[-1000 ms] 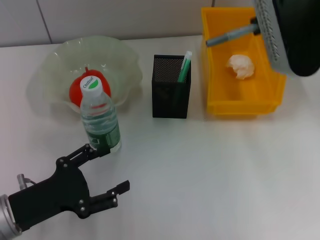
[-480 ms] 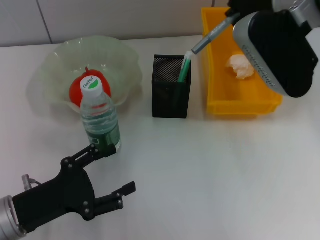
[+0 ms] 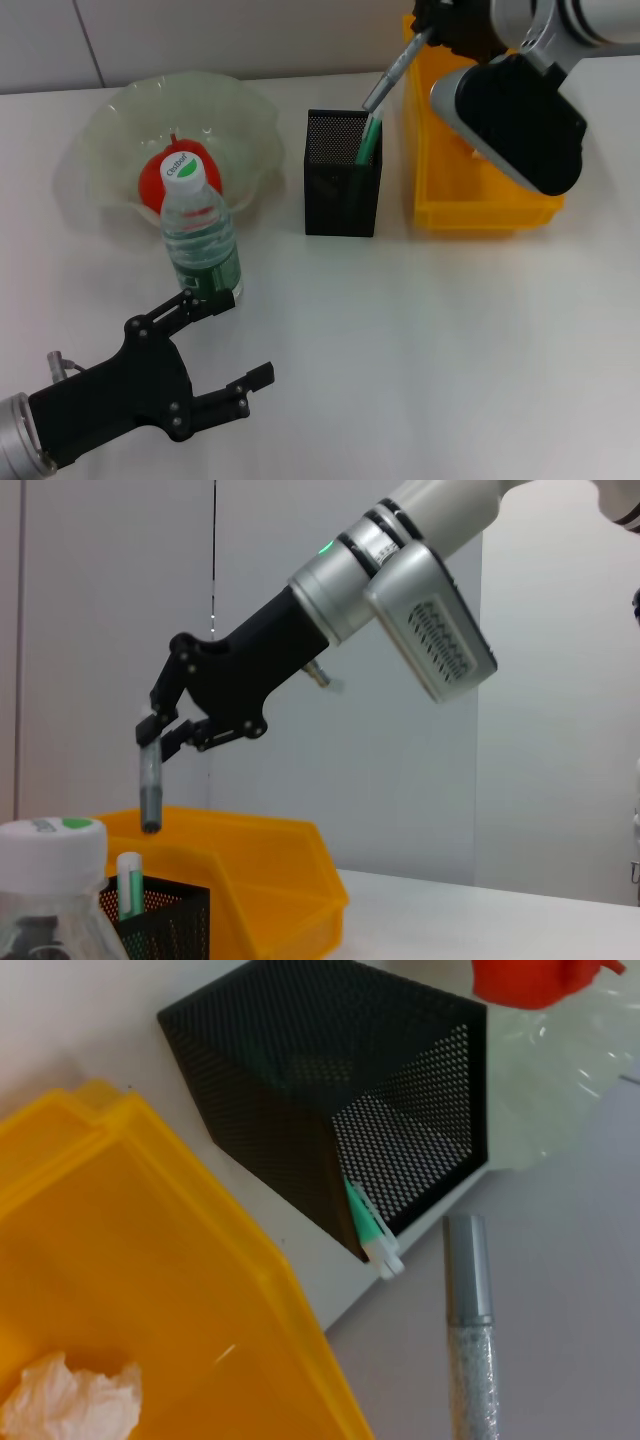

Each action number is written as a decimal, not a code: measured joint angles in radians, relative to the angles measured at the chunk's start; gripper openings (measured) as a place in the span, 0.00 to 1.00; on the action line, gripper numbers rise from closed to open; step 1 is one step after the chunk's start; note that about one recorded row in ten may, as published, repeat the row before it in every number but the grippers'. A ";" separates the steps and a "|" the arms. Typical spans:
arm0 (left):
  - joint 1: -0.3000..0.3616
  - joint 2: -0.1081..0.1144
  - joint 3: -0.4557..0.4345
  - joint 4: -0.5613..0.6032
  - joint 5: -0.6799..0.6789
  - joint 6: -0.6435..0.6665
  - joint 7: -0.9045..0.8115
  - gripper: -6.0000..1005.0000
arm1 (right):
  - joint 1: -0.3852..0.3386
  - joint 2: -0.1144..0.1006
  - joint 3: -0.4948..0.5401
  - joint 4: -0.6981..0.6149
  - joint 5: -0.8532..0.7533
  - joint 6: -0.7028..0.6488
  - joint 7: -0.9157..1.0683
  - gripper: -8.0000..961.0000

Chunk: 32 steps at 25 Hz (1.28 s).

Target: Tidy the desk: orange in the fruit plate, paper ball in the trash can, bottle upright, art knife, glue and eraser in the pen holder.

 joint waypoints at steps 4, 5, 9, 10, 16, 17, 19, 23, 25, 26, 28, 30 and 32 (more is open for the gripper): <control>-0.002 0.000 0.000 -0.001 0.000 0.000 0.000 0.85 | 0.018 0.003 -0.017 0.062 0.000 0.047 -0.015 0.16; -0.003 0.000 -0.001 -0.002 -0.001 -0.001 0.000 0.85 | 0.022 0.004 -0.021 0.074 0.000 0.055 -0.019 0.16; -0.005 0.000 -0.001 -0.002 -0.002 -0.003 0.000 0.85 | 0.038 0.011 -0.033 0.125 0.000 0.104 -0.034 0.17; -0.005 0.000 -0.001 -0.002 -0.002 -0.003 0.000 0.85 | 0.042 0.012 -0.036 0.138 0.000 0.117 -0.038 0.17; -0.006 0.000 -0.001 -0.002 -0.003 -0.005 0.000 0.85 | 0.065 0.020 -0.049 0.187 0.000 0.139 -0.047 0.18; -0.006 0.000 -0.001 -0.002 -0.005 -0.006 0.000 0.85 | 0.068 0.021 -0.053 0.191 0.000 0.139 -0.047 0.18; -0.006 0.000 -0.001 -0.002 -0.006 -0.006 0.000 0.85 | 0.072 0.022 -0.061 0.196 0.000 0.140 -0.047 0.18; -0.002 0.002 0.000 -0.002 -0.007 -0.006 0.000 0.85 | 0.078 0.025 -0.071 0.222 0.000 0.175 -0.047 0.18; -0.001 0.002 0.001 -0.002 -0.008 -0.005 0.000 0.85 | 0.081 0.026 -0.074 0.235 0.000 0.189 -0.048 0.19; -0.001 0.002 0.001 -0.002 -0.008 -0.005 0.000 0.85 | 0.082 0.026 -0.075 0.238 0.000 0.190 -0.048 0.19; 0.001 0.002 0.001 -0.002 -0.009 -0.003 0.000 0.85 | 0.083 0.026 -0.076 0.242 0.000 0.191 -0.048 0.19; 0.001 0.002 0.001 -0.002 -0.009 -0.003 0.000 0.85 | 0.083 0.026 -0.077 0.244 0.000 0.191 -0.048 0.19; 0.001 0.002 0.002 -0.002 -0.009 -0.002 0.000 0.85 | 0.083 0.027 -0.078 0.244 0.000 0.191 -0.048 0.20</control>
